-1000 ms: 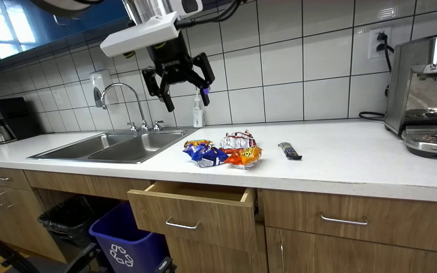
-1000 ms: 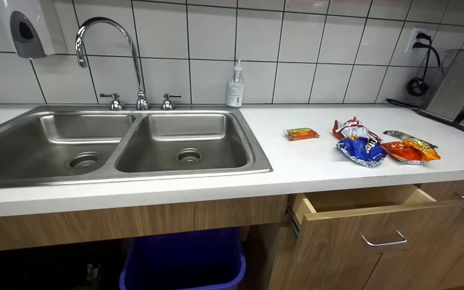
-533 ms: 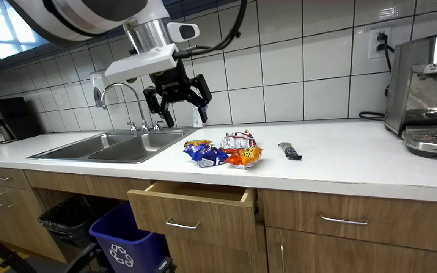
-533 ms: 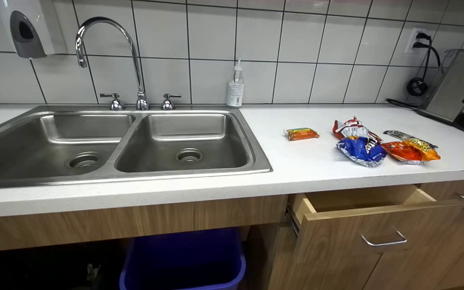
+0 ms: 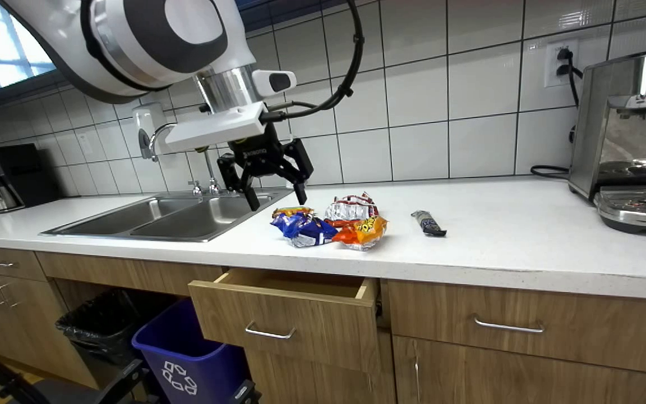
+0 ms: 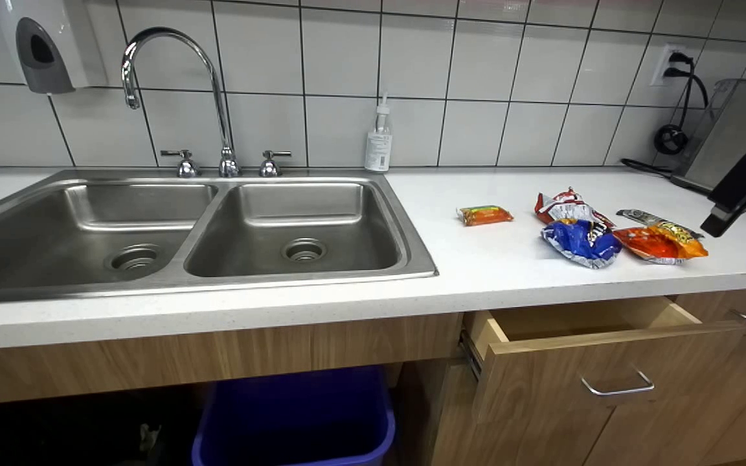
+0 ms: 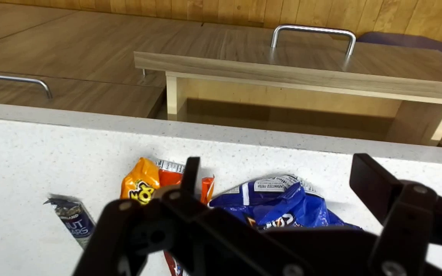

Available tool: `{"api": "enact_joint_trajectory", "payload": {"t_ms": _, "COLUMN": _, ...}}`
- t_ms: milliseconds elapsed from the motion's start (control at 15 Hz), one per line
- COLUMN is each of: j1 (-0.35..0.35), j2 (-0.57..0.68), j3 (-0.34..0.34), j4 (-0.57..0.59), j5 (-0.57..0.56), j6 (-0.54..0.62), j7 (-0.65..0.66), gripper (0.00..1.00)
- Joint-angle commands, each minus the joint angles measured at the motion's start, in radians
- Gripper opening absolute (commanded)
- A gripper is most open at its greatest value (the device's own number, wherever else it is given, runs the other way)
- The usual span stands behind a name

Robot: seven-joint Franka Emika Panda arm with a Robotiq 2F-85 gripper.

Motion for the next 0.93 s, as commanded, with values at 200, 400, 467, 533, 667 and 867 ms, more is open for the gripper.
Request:
{"api": "enact_joint_trajectory", "payload": {"t_ms": 200, "j1": -0.024, "j2": 0.108, "j3": 0.047, "j4": 0.001, "j5": -0.034, "j6": 0.077, "j7": 0.071, "gripper": 1.0}}
{"api": "enact_joint_trajectory", "payload": {"t_ms": 400, "j1": -0.027, "j2": 0.149, "j3": 0.057, "j4": 0.001, "j5": -0.052, "j6": 0.105, "j7": 0.098, "gripper": 1.0}}
{"api": "enact_joint_trajectory", "payload": {"t_ms": 467, "j1": -0.027, "j2": 0.162, "j3": 0.06, "j4": 0.001, "j5": -0.059, "j6": 0.112, "j7": 0.108, "gripper": 1.0}}
{"api": "enact_joint_trajectory", "payload": {"t_ms": 533, "j1": -0.031, "j2": 0.176, "j3": 0.066, "j4": 0.001, "j5": -0.074, "j6": 0.124, "j7": 0.124, "gripper": 1.0}}
{"api": "enact_joint_trajectory", "payload": {"t_ms": 667, "j1": -0.038, "j2": 0.202, "j3": 0.076, "j4": 0.001, "j5": -0.111, "j6": 0.15, "j7": 0.158, "gripper": 1.0}}
{"api": "enact_joint_trajectory", "payload": {"t_ms": 867, "j1": -0.051, "j2": 0.24, "j3": 0.087, "j4": 0.001, "j5": -0.184, "j6": 0.191, "j7": 0.227, "gripper": 1.0}}
